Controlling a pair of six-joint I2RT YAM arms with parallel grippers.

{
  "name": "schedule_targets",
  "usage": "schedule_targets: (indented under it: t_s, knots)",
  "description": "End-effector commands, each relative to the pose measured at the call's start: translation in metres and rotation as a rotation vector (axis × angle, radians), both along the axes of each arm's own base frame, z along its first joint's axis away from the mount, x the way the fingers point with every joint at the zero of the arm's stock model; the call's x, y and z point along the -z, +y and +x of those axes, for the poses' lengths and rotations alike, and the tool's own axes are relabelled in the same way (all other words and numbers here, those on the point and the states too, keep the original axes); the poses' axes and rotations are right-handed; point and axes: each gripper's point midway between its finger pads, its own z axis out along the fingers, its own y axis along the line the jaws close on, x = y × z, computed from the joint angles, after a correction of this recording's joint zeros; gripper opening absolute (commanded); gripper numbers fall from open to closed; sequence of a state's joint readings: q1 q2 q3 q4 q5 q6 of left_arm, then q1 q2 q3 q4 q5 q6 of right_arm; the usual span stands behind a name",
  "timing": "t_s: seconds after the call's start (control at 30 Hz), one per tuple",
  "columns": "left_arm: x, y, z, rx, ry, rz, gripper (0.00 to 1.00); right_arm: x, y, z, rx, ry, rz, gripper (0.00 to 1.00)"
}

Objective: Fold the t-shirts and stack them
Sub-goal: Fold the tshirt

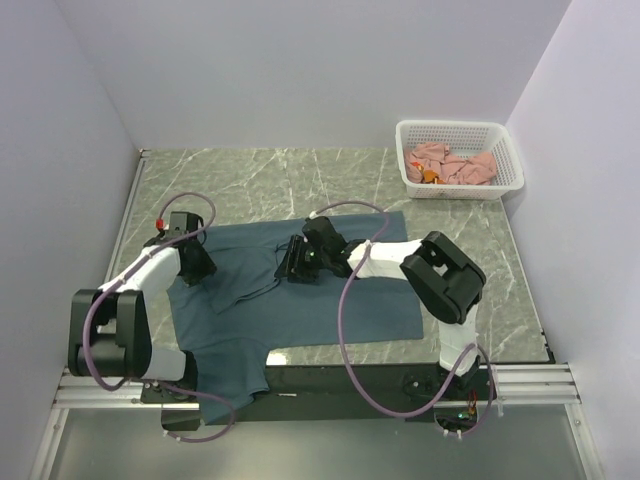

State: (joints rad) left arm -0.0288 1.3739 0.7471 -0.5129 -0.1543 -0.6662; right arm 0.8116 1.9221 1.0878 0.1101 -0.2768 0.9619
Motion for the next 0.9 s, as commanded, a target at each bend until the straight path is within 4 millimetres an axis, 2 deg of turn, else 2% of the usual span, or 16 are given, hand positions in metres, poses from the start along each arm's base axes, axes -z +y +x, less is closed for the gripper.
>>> schedule_targets:
  t_s: [0.0,0.17,0.37,0.57,0.7,0.87]
  knots:
    - [-0.013,0.007,0.027,0.022,-0.063,0.033,0.44,-0.017,0.018,0.014,0.030,-0.028,0.050,0.52]
    - [-0.009,0.009,0.039,0.022,-0.050,0.040,0.40,-0.012,0.023,0.014,0.024,-0.010,0.053,0.50]
    - [0.004,0.011,0.037,0.023,-0.022,0.051,0.36,-0.005,0.030,0.012,0.003,0.014,0.062,0.46]
    - [0.011,0.015,0.035,0.015,0.012,0.073,0.34,0.002,0.027,0.006,-0.005,0.032,0.064,0.32]
    - [0.015,0.020,0.033,0.009,0.033,0.097,0.32,-0.001,0.022,0.002,-0.010,0.023,0.062,0.13]
    - [0.016,0.025,0.030,0.001,0.054,0.121,0.32,-0.008,0.018,-0.002,-0.037,0.014,0.071,0.02]
